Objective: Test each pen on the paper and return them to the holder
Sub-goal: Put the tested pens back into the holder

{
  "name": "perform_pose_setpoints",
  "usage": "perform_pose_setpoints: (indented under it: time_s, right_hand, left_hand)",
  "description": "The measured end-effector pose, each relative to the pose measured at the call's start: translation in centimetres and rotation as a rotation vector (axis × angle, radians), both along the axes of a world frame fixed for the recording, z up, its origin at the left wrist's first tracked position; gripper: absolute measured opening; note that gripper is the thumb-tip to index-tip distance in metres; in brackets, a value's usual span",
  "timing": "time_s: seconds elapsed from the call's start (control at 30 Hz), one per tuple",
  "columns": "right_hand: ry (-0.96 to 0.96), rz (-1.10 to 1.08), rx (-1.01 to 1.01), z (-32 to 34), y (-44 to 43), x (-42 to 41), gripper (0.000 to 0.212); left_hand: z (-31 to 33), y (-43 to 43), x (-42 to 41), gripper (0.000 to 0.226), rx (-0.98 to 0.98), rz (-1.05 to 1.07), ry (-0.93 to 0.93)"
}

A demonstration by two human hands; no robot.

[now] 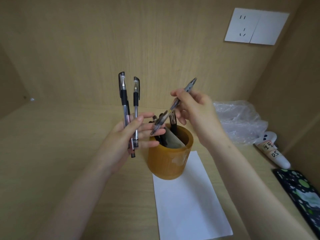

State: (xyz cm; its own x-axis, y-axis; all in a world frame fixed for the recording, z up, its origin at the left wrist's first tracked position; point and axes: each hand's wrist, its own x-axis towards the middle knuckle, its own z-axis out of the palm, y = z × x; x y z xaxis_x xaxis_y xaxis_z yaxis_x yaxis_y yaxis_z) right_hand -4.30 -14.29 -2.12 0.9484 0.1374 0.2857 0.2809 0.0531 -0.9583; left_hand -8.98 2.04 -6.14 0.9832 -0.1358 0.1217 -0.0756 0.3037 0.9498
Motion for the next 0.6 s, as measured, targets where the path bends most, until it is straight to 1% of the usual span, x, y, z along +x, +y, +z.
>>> perform_pose_setpoints:
  time_s: [0.17, 0.3, 0.33, 0.4, 0.47, 0.53, 0.6]
  right_hand:
    - [-0.126, -0.083, -0.075, -0.1, -0.3, 0.1, 0.016]
    - [-0.183, -0.096, -0.060, 0.1, -0.8, 0.4, 0.017]
    - [-0.184, -0.113, -0.117, 0.1, -0.9, 0.5, 0.017]
    - [-0.206, -0.122, -0.366, -0.3, -0.9, 0.4, 0.016]
    - [-0.213, -0.061, -0.590, -1.0, -0.7, 0.2, 0.017]
    - [-0.202, -0.003, -0.689, -1.5, -0.6, 0.0, 0.019]
    - [-0.185, -0.030, -0.710, -1.5, -0.7, 0.1, 0.026]
  left_hand:
    - [-0.4, 0.2, 0.1, 0.031, -0.032, 0.019, 0.011]
    - [-0.7, 0.6, 0.5, 0.029, -0.032, 0.056, 0.034]
    - [-0.7, 0.7, 0.5, 0.029, -0.020, 0.063, 0.037]
    - [-0.7, 0.8, 0.4, 0.030, -0.011, 0.060, 0.041]
    - [-0.7, 0.6, 0.5, 0.030, -0.016, 0.044, 0.046]
    - [-0.7, 0.4, 0.5, 0.029, -0.013, 0.030, 0.040]
    - [-0.6, 0.2, 0.4, 0.030, -0.007, 0.014, 0.025]
